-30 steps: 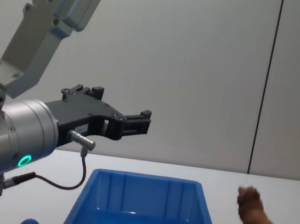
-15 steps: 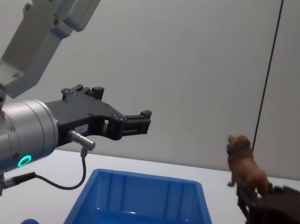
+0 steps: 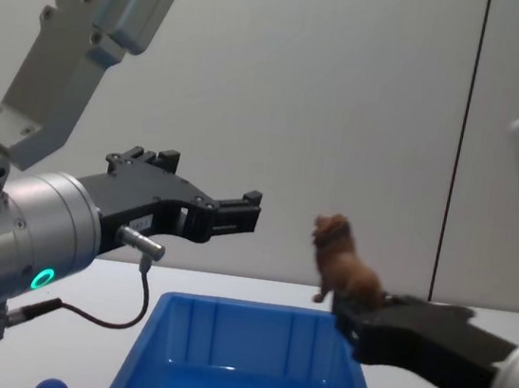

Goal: Pick up the two dolls from the table and place them into the box.

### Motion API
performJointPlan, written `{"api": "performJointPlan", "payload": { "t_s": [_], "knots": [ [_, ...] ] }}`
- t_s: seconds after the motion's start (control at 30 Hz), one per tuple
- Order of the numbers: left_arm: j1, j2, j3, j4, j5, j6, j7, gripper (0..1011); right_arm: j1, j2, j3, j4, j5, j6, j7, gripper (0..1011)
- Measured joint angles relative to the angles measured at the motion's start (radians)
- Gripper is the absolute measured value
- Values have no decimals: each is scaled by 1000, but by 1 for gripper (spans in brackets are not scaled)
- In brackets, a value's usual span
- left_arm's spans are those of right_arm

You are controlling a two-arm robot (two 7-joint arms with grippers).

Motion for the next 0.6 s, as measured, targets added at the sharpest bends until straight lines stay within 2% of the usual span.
{"api": "performJointPlan", "payload": {
  "t_s": [0.13, 0.2, 0.3, 0.4, 0.6],
  "knots": [
    [0, 0, 0, 0, 0, 0, 0, 1001, 52, -23, -4, 67, 3, 17, 52, 279],
    [0, 0, 0, 0, 0, 0, 0, 1002, 69, -29, -5, 86, 3, 22, 66, 310],
    [0, 0, 0, 0, 0, 0, 0, 1001, 93, -41, -8, 122, 2, 26, 86, 387],
    [0, 0, 0, 0, 0, 0, 0, 1001, 116, -52, -10, 153, -2, 28, 102, 518],
    [0, 0, 0, 0, 0, 0, 0, 1001, 131, -59, -14, 173, -14, 20, 105, 688]
  ]
}}
